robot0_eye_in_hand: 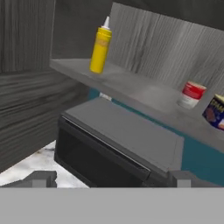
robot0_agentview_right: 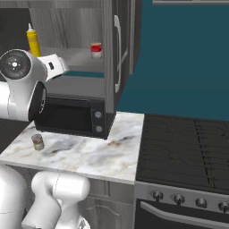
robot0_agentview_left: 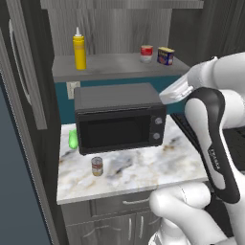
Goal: Pick the cans from the counter and place them in their designated side in the cabinet.
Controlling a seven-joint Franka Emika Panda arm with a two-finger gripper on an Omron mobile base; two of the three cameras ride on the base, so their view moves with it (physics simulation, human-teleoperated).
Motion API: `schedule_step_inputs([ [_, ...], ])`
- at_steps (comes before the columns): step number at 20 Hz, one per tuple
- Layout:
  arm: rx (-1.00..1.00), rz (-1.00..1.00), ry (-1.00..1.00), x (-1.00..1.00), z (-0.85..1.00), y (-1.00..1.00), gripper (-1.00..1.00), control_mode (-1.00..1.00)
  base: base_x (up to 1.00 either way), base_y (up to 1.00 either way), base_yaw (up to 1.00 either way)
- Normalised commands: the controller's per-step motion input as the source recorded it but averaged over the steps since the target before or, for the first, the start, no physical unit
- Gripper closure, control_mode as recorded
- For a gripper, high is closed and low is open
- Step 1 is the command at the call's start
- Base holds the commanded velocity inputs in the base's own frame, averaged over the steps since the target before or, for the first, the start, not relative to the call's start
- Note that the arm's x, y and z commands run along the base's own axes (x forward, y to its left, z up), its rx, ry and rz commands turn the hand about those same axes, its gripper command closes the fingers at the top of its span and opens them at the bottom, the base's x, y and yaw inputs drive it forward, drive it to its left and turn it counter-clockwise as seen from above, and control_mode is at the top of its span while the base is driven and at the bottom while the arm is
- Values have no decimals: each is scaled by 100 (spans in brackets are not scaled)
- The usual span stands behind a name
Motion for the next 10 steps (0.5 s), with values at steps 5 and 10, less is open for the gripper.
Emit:
schedule_step_inputs([
  [5, 0, 0, 0, -64, -30, 19, -100, -100, 0, 0, 0],
  [10, 0, 0, 1, -37, -23, 35, -100, -100, 0, 0, 0],
])
